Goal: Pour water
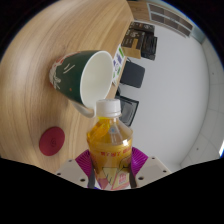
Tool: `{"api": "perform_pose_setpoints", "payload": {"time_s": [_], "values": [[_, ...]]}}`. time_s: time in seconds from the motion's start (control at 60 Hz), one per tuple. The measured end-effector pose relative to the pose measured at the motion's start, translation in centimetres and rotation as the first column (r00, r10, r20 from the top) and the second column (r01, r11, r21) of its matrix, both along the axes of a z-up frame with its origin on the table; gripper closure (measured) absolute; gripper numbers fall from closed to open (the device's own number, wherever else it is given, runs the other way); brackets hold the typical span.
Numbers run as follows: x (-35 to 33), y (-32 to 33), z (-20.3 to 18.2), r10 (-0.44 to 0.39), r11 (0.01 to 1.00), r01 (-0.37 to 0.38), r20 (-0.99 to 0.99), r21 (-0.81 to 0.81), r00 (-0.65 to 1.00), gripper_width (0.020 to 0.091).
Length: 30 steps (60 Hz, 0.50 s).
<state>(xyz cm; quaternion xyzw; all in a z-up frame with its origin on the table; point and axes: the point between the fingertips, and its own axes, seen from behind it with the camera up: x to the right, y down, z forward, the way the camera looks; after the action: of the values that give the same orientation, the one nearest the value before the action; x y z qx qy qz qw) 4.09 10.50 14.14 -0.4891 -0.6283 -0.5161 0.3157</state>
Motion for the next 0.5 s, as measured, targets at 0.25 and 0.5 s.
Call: {"api": "perform_pose_setpoints", "payload": {"time_s": [0.25, 0.5], "values": [[0.2, 0.4, 0.9, 0.008, 0.998, 0.006, 0.212, -0.063, 0.977, 0.0628], [-1.3, 1.4, 5.4, -0.047, 0.998, 0.061, -0.352, 0.03, 0.935, 0.0624]]}}
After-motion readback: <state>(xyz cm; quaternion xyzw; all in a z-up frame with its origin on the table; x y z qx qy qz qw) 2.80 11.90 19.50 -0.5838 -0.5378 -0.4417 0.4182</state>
